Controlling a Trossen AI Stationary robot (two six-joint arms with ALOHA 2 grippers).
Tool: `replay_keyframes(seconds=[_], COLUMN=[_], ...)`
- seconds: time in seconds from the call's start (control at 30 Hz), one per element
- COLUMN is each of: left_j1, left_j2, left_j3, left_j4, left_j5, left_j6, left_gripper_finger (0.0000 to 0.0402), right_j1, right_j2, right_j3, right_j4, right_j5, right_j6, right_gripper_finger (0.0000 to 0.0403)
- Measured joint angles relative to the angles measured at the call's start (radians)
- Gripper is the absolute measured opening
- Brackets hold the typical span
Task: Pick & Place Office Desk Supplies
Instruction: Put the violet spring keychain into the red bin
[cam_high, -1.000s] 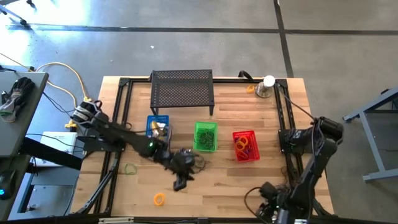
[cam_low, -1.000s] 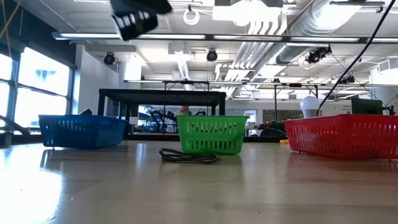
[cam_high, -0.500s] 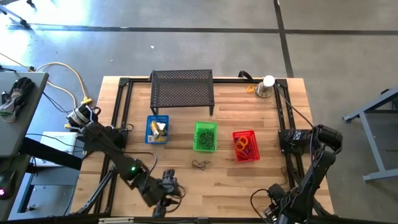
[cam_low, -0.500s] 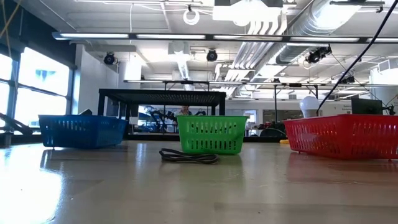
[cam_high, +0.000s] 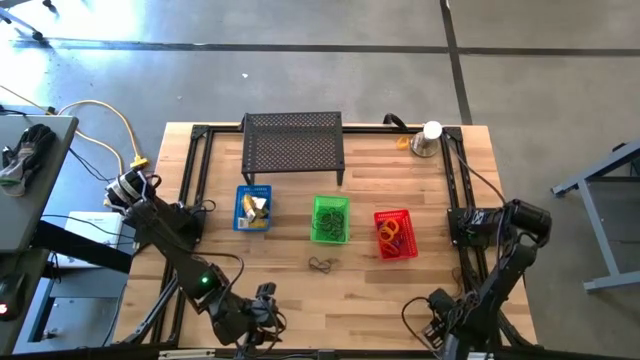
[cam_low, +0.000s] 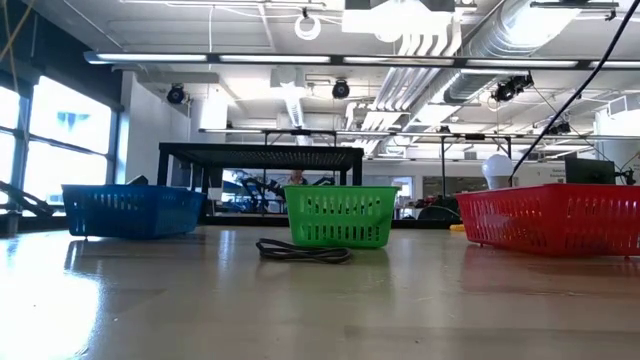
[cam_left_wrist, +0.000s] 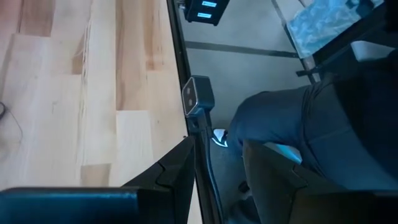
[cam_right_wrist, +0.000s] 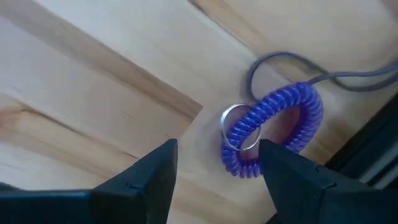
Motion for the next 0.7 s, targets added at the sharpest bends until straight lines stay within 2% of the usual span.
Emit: replay_keyframes(seconds=[0.1, 0.47, 0.57, 0.7], left_j1=[-0.002, -0.001, -0.001, -0.001], left_j2=[0.000, 0.000, 0.011, 0.036], left_j3=[0.000, 0.000, 0.000, 0.000], left_j4=[0.005, 0.003, 0.006, 0.003], left_j5=[0.000, -0.007, -0.008, -0.006], left_j6=[0.000, 0.073, 0.104, 0.124], left_gripper_finger=[0.0132, 0.0132, 0.0132, 0.0132], right_j1=[-0.002, 0.019, 0.028, 0.042], right_j2=[-0.003, -0.001, -0.001, 0.000], right_j3=[-0.034, -0.053, -0.053, -0.053], right_j4=[0.022, 0.035, 0.031, 0.029], right_j5=[-0.013, 0.057, 0.067, 0.093], right_j6=[-0.001, -0.018, -0.020, -0.037], right_gripper_finger=[0.0216, 0.0206, 0.0185, 0.0134])
